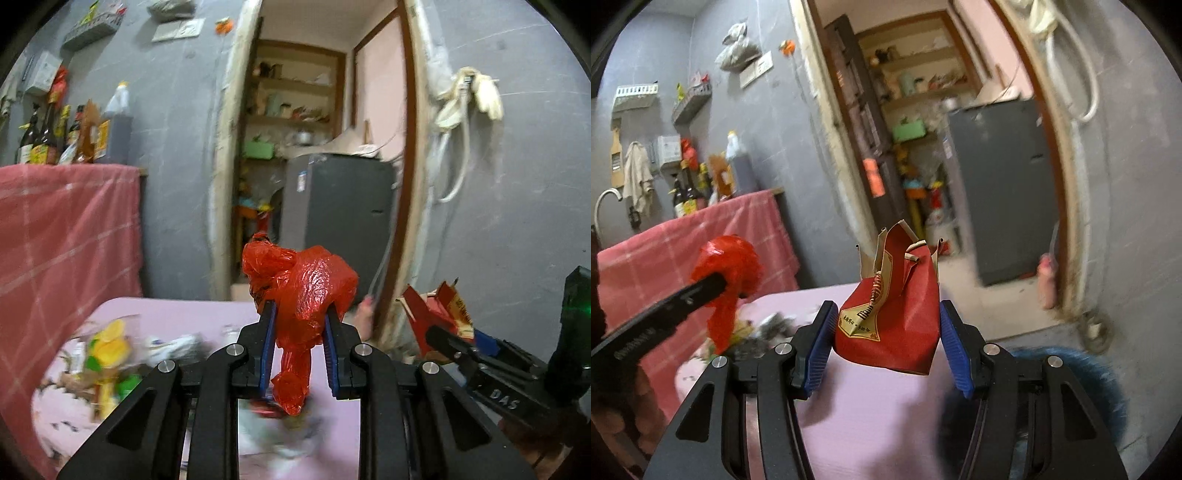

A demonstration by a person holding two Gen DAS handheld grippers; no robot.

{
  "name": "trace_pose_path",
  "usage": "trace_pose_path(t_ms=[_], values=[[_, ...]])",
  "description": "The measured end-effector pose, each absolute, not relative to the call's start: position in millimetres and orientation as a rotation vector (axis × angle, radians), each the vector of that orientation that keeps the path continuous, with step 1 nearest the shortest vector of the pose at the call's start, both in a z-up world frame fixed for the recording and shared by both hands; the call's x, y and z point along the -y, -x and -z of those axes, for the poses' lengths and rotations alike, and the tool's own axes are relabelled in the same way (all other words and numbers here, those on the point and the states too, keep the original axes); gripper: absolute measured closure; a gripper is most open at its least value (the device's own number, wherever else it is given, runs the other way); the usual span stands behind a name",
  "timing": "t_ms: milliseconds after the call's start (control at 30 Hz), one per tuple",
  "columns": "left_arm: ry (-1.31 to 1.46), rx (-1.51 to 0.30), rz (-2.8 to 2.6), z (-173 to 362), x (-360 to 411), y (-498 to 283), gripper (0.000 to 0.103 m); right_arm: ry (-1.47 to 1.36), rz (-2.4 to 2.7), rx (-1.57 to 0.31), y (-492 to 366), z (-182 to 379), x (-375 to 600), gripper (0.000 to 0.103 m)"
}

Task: Collect trash
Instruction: 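Carry both items over the blue bin and open both tools to drop them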

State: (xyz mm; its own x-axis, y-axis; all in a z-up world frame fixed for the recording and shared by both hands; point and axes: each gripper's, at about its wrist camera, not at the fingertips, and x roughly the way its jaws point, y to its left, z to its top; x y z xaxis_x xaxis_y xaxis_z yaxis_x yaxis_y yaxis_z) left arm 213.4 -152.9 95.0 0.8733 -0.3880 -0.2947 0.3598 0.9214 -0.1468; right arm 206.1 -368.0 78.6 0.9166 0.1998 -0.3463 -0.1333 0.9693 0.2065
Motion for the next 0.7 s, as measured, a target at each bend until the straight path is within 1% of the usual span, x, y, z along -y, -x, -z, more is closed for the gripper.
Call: trace_pose_path(t_ms=[200, 367, 500, 700], values=[[0.175, -0.396, 0.546, -80, 219, -213, 0.083, -0.171, -0.057, -0.358, -187, -66, 417, 0.049], [0.183, -0.483, 0.608, -56, 283, -222, 0.083, -0.169, 0.036, -0.398, -175, -43, 461, 0.049], [0.172, -0.543, 0.612, -38, 316, -231, 0.083, -0.181, 0.079, -0.441, -173, -24, 485, 0.049], [0.175, -0.549, 0.527, -13, 333, -241, 0.082, -0.203, 0.09, -0.443, -173, 4, 501, 0.049]])
